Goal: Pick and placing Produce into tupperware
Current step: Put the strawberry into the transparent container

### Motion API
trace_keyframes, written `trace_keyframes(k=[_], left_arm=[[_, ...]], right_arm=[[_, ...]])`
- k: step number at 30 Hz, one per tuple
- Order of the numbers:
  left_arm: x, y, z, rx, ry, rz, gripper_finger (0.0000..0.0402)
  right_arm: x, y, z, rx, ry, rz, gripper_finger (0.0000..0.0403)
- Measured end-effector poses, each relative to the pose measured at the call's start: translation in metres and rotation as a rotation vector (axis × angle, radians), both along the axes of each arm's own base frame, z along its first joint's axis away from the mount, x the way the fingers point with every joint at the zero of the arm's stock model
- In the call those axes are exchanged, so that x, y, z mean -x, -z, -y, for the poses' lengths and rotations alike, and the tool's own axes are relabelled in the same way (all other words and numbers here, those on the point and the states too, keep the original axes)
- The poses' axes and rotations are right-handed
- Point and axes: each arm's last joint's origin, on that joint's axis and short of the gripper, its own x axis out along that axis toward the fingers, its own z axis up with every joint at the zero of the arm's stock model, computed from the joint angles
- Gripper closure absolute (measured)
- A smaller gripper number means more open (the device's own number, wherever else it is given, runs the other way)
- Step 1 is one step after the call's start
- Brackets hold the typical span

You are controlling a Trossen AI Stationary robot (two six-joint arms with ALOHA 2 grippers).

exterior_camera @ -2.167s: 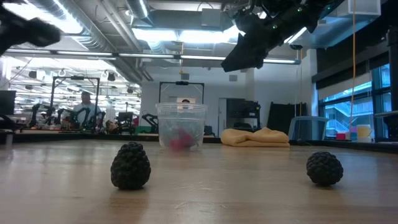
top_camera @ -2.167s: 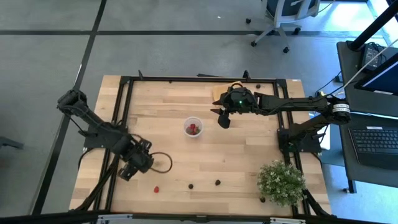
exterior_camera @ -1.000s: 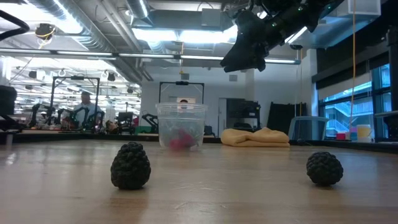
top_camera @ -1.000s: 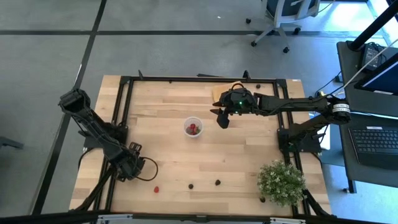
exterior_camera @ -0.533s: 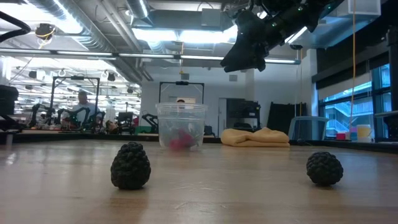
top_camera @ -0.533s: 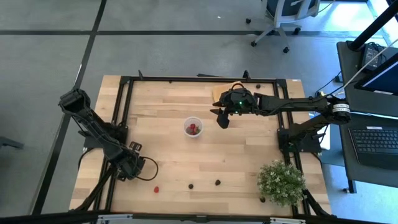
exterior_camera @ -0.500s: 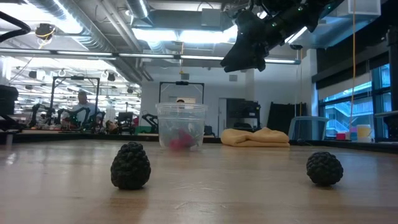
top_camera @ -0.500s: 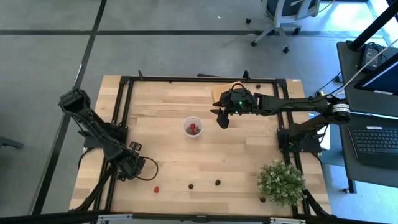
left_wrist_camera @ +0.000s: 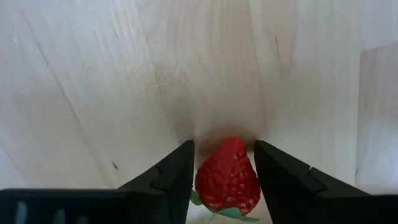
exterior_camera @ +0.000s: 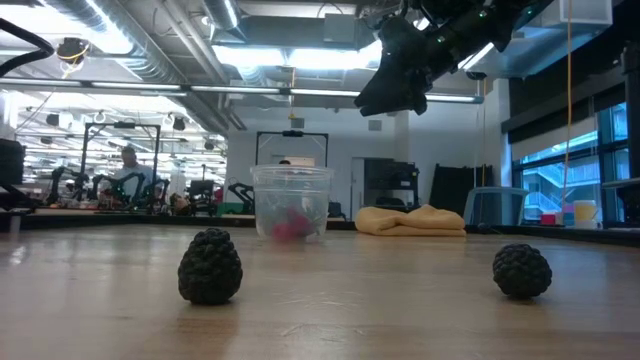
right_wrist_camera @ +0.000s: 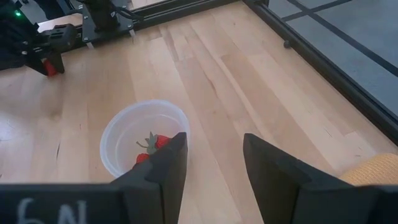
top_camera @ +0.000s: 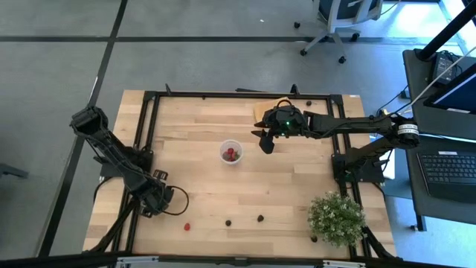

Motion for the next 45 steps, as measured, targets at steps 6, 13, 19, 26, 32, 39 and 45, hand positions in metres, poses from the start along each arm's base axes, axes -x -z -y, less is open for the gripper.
trace_keyframes(k=[6, 13, 19, 26, 32, 39, 45], left_arm=[[0.0000, 0.0000, 0.0000, 0.000, -0.001, -0.001, 0.0243], [0.0006, 0.0000, -0.0002, 0.004, 0.002, -0.013, 0.0273], [0.0009, 0.0000, 0.0000, 0.010, 0.005, -0.021, 0.0282], [0.0009, 0.0000, 0.0000, 0.010, 0.004, -0.021, 0.0282], [0.0009, 0.0000, 0.0000, 0.010, 0.001, -0.021, 0.0282], [0.0011, 0.0000, 0.0003, 0.020, 0.006, -0.031, 0.0273], [0.0016, -0.0001, 0.0012, 0.044, 0.005, -0.052, 0.0214]], right_arm=[[0.0000, 0.0000, 0.0000, 0.000, 0.000, 0.000, 0.0242], [0.0000, 0.0000, 0.0000, 0.000, 0.000, 0.000, 0.0242], [0.0000, 0.0000, 0.0000, 0.000, 0.000, 0.000, 0.0242], [0.0000, 0.0000, 0.0000, 0.000, 0.000, 0.000, 0.0242], [0.0000, 0.0001, 0.0000, 0.000, 0.000, -0.001, 0.0242], [0.0000, 0.0001, 0.0000, -0.002, 0.001, 0.000, 0.0242], [0.0000, 0.0001, 0.0000, -0.003, 0.001, 0.000, 0.0242]])
